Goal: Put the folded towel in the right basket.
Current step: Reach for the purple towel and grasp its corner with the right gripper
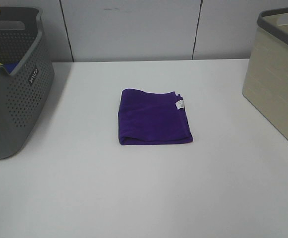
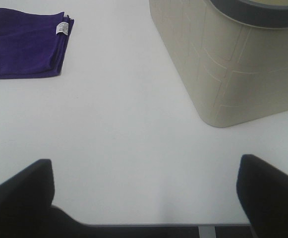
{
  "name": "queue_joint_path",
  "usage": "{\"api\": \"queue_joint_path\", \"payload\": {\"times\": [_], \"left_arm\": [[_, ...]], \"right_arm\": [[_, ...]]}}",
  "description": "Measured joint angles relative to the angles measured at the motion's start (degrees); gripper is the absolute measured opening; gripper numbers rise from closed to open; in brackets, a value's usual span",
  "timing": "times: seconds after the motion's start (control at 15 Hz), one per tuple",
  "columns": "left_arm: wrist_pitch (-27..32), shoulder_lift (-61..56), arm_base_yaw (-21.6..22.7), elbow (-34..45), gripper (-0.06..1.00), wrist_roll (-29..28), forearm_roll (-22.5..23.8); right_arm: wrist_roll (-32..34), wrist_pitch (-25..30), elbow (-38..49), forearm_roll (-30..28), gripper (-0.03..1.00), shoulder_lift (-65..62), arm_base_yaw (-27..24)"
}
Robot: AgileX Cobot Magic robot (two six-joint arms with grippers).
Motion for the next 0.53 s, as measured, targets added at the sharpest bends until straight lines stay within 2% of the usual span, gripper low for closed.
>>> {"api": "queue_joint_path", "payload": {"times": [0.53], "left_arm": [[0.0, 0.0, 0.0, 0.0, 0.99, 0.0, 0.0]], "right_arm": [[0.2, -0.2, -0.6, -0.9, 0.96, 0.7, 0.0]]}}
